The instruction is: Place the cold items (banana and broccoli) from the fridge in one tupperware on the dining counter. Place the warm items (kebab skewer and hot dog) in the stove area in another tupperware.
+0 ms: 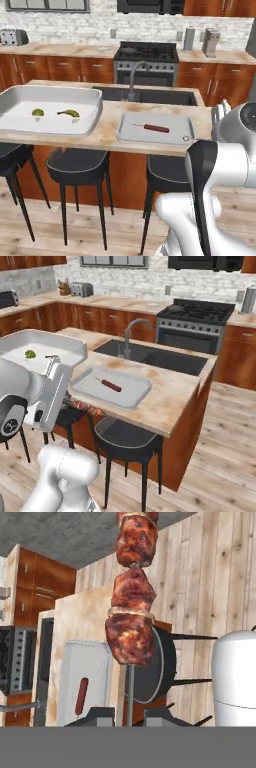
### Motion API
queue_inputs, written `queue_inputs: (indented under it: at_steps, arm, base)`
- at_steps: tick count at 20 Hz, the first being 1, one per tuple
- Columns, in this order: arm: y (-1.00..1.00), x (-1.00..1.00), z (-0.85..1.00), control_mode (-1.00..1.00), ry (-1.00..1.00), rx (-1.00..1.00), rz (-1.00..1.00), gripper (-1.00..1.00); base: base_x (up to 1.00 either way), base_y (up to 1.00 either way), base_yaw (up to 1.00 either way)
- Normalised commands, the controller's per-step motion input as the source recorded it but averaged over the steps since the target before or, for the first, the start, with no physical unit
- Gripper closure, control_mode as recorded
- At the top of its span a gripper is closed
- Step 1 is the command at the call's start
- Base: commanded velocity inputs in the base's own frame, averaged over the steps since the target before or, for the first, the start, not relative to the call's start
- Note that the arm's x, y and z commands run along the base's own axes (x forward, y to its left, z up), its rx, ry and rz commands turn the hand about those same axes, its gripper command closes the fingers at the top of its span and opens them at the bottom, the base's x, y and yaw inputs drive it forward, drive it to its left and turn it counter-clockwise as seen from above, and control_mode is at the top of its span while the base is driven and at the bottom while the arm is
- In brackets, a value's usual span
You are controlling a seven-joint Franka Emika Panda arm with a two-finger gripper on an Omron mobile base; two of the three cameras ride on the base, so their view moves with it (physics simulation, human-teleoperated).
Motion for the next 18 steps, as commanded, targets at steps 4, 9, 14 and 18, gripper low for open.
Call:
queue_inputs:
  at_steps: [4, 9, 14, 18]
  arm:
    - [0.00, 0.00, 0.00, 1.00, 0.00, 0.00, 0.00, 1.00]
    - [0.00, 0.00, 0.00, 1.00, 0.00, 0.00, 0.00, 1.00]
    - [0.00, 0.00, 0.00, 1.00, 0.00, 0.00, 0.00, 1.00]
    - [0.00, 0.00, 0.00, 1.00, 0.00, 0.00, 0.00, 1.00]
  base:
    - [0.31, 1.00, -0.68]
    - [0.60, 0.52, -0.43]
    - [0.88, 0.29, -0.05]
    - [0.91, 0.30, 0.00]
